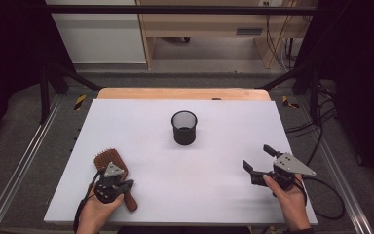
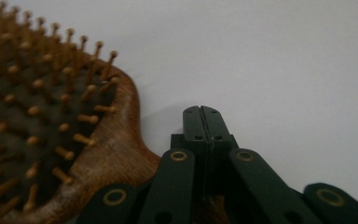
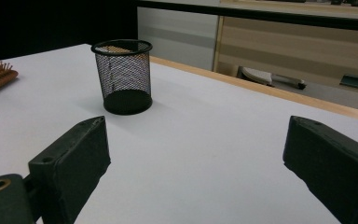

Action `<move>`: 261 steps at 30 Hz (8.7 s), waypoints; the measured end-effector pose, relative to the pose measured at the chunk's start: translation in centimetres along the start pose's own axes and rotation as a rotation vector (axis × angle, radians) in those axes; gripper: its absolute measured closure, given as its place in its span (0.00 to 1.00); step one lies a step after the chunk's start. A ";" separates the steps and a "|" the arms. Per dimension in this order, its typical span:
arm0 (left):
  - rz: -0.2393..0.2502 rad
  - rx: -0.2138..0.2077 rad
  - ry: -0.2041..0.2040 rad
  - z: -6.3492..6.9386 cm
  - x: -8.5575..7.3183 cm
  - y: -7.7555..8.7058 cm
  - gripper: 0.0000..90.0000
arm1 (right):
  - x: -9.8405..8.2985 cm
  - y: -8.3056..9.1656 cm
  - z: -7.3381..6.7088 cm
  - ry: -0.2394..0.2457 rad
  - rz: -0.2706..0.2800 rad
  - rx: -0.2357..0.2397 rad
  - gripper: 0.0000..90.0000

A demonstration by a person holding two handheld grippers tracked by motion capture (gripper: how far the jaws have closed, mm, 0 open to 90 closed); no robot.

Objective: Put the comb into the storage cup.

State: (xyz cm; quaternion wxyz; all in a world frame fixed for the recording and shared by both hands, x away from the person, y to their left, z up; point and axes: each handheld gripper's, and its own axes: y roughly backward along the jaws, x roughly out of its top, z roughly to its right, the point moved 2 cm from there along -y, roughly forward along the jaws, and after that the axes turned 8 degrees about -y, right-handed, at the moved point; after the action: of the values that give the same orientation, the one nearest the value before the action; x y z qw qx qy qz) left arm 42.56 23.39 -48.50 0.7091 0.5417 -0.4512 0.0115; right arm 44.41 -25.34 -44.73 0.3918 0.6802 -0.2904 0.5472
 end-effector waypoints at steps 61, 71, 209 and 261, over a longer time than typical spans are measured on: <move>0.018 0.116 0.036 -5.3 -1.7 2.0 1.00 | -0.1 -0.2 -0.2 0.009 -0.010 0.012 0.08; 0.066 0.136 0.004 -5.9 0.1 5.0 0.97 | 0.0 -0.1 -0.1 0.007 -0.008 0.008 0.08; -0.310 0.030 -0.147 -7.4 1.3 1.0 0.81 | -0.1 -0.2 -0.3 0.002 -0.013 0.035 0.07; 0.369 0.067 -0.207 -0.6 6.2 1.9 0.81 | 2.2 -1.8 -4.4 -0.193 -0.032 0.123 0.10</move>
State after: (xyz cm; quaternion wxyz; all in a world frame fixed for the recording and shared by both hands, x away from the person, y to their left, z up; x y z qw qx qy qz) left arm 45.64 21.71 -43.03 0.6263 0.4715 -0.6126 0.1006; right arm 44.09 -20.56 -42.58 0.3282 0.7571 -0.2819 0.4895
